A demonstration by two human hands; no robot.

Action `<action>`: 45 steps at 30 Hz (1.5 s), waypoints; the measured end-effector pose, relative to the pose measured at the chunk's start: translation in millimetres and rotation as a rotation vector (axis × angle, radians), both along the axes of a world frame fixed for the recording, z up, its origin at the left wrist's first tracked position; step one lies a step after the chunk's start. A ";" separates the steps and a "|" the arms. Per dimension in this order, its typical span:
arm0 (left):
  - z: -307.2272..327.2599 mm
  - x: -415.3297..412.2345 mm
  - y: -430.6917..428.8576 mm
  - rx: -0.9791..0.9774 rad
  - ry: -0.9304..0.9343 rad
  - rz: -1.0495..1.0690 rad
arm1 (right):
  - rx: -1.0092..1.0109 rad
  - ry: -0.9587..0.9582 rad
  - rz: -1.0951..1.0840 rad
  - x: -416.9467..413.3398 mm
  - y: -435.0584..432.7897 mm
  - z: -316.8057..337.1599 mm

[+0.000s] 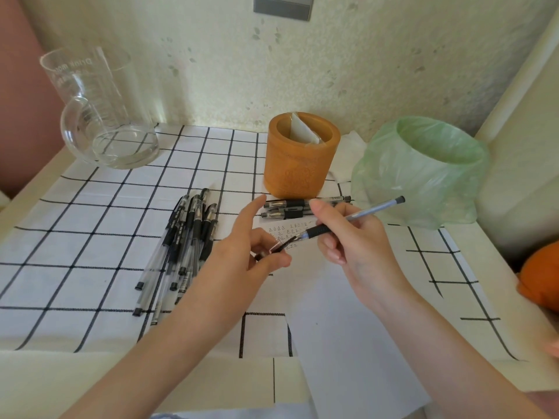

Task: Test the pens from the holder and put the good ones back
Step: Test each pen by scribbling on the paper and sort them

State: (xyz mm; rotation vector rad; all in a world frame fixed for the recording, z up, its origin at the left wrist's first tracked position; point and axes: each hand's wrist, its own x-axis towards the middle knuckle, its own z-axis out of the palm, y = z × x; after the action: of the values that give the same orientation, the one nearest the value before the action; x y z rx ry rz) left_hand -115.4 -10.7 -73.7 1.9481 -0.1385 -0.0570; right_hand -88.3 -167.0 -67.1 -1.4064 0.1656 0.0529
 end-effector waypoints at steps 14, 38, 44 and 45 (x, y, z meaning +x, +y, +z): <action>-4.7 -3.7 7.4 0.129 0.043 -0.035 | -0.020 -0.003 0.348 -3.5 -0.8 -2.0; -4.2 -4.7 4.1 0.118 0.155 -0.062 | 0.114 0.159 0.357 -2.8 0.6 -9.3; -0.9 -6.6 13.8 0.631 -0.001 0.080 | 0.121 0.153 0.157 16.6 -8.1 -9.0; -1.8 -5.6 19.0 0.775 -0.043 0.141 | 0.127 0.163 0.119 20.0 -8.7 -10.2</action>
State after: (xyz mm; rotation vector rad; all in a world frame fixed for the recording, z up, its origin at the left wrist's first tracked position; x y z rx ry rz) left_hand -121.1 8.3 -75.5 2.7283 0.0005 0.0310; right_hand -68.3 -175.7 -77.3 -1.2834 0.2098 0.2724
